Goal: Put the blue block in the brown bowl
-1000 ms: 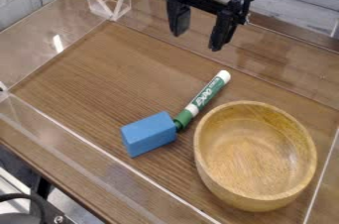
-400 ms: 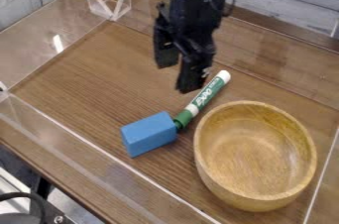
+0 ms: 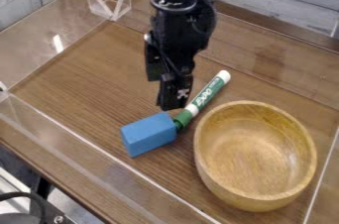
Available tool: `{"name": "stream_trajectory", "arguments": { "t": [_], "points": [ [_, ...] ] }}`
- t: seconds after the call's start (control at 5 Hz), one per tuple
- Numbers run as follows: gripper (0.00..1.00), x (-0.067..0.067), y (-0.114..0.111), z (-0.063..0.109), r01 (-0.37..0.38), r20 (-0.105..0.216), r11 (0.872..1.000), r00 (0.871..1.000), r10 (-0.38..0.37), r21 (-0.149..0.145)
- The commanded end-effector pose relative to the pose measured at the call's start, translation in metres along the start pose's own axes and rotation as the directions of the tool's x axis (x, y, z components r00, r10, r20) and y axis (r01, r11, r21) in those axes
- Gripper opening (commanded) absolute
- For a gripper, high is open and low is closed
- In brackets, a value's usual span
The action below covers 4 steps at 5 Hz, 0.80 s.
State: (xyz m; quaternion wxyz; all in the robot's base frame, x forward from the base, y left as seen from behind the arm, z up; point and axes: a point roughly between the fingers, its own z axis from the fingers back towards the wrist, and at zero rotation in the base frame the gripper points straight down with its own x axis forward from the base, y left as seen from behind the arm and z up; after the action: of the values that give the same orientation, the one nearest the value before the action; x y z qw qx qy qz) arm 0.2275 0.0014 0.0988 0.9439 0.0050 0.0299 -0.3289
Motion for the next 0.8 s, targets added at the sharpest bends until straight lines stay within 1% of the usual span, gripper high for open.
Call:
{"name": "stream_trajectory", "arguments": {
  "t": [0.0,0.6],
  "points": [
    [1.00,-0.001,0.004,0.006,0.009,0.045,0.999,0.999,-0.011,0.041],
    [1.00,-0.010,0.000,-0.011,0.035,0.068,0.997,0.997,-0.039,0.063]
  ]
}}
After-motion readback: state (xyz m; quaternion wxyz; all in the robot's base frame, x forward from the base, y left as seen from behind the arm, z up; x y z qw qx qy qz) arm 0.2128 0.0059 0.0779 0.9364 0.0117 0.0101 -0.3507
